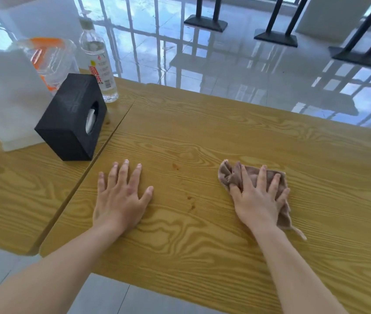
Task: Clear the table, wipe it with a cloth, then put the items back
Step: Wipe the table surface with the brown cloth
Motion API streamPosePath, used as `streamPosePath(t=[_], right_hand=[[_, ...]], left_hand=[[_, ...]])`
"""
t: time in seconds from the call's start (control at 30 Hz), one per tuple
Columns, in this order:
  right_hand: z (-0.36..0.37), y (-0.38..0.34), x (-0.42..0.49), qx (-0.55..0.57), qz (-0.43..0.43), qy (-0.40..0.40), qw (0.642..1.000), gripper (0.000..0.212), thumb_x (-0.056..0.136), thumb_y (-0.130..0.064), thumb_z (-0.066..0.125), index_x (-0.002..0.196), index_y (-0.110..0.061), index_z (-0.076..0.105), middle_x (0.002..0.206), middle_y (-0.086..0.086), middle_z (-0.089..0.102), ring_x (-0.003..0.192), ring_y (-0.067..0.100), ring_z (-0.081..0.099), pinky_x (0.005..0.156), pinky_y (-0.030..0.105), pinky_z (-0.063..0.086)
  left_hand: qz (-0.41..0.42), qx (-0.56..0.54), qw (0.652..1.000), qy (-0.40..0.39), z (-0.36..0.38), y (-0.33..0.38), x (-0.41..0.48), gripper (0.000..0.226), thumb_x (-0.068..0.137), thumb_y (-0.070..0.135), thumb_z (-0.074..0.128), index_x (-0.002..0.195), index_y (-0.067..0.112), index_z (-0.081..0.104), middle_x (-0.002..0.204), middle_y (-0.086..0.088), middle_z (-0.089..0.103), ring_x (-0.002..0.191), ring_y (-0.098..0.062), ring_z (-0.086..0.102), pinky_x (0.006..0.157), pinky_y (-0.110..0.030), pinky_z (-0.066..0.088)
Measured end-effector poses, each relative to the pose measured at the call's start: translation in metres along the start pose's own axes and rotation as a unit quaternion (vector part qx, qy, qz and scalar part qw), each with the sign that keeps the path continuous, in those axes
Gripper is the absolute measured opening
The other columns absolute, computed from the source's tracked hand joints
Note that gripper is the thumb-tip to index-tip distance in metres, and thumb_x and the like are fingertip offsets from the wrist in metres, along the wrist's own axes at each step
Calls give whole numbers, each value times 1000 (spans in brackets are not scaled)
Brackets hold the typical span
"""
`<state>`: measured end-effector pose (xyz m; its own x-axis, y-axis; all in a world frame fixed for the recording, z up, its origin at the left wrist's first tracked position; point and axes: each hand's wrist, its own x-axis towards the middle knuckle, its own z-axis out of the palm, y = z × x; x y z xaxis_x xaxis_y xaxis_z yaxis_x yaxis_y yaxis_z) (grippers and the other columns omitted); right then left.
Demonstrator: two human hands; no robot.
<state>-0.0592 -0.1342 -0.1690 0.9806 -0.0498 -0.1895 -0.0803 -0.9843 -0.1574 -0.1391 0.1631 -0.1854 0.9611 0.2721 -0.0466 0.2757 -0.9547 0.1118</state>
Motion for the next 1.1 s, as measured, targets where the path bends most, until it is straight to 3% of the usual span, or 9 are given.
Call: streamPosePath(t=[0.07, 0.2, 0.27, 0.37, 0.47, 0.67, 0.77, 0.9, 1.1], right_hand=[[12, -28, -25, 5, -35, -4, 999, 63, 95, -66, 18, 154, -50, 4, 167, 6, -12, 149, 42, -19, 114, 68, -9], [45, -55, -149, 1, -290, 21, 957, 62, 90, -66, 41, 150, -55, 26, 166, 7, 16, 152, 42, 7, 115, 66, 11], [38, -42, -136, -23, -327, 12, 945, 63, 89, -70, 39, 148, -62, 16, 167, 3, 7, 153, 37, -1, 117, 62, 8], [15, -22, -38, -46, -200, 10, 979, 63, 90, -72, 21, 143, -67, -12, 164, -3, -24, 149, 29, -28, 118, 59, -12], [1, -45, 19, -11, -69, -29, 997, 63, 92, -70, 22, 149, -61, -4, 164, -1, -24, 149, 35, -25, 115, 64, -15], [23, -54, -94, -40, -353, -13, 935, 59, 94, -70, 19, 143, -66, -13, 163, -6, -26, 146, 27, -35, 117, 58, -17], [10, -27, -23, -72, -254, -8, 964, 60, 92, -72, 20, 139, -70, -17, 163, -6, -25, 148, 26, -31, 119, 56, -14], [-3, -58, 45, -7, -93, -35, 995, 63, 90, -72, 22, 149, -61, 0, 165, -4, -22, 149, 32, -25, 116, 62, -14], [22, -34, -83, -40, -377, -9, 925, 62, 93, -70, 28, 144, -67, -7, 166, -6, -15, 150, 26, -26, 119, 57, -9]], left_hand=[[2, -3, 1000, 1, 0, 0, 0, 79, 89, 70, 8, 158, 31, 5, 167, -5, 3, 153, -25, -5, 124, -53, -1], [1, -4, 1000, 6, 2, -1, 0, 78, 90, 70, 10, 157, 31, 5, 167, -6, 4, 153, -26, -4, 124, -53, 0], [2, -3, 1000, 4, 3, -1, 1, 78, 90, 70, 9, 157, 31, 4, 167, -6, 3, 153, -26, -4, 124, -52, -1], [3, -7, 1000, 4, 2, 0, 0, 78, 91, 69, 11, 158, 30, 4, 167, -6, 2, 154, -26, -6, 124, -52, -3], [1, -13, 1000, 9, 1, 1, 0, 76, 93, 68, 15, 158, 30, 5, 167, -6, 3, 154, -25, -6, 124, -52, -2], [1, -28, 999, 21, 3, -1, -2, 74, 94, 67, 12, 158, 30, 11, 167, -6, 7, 154, -25, -2, 124, -51, 1], [0, -33, 999, 28, 4, -1, -1, 70, 96, 63, 18, 158, 30, 15, 167, -6, 10, 154, -25, 0, 124, -51, 2], [-13, -43, 998, 34, 3, 1, -4, 65, 98, 60, 24, 157, 32, 19, 167, -3, 13, 154, -23, 4, 123, -57, 2], [-12, -48, 998, 36, 2, 0, -3, 66, 95, 58, 15, 156, 32, 23, 166, -3, 17, 154, -24, 9, 122, -58, 6]])
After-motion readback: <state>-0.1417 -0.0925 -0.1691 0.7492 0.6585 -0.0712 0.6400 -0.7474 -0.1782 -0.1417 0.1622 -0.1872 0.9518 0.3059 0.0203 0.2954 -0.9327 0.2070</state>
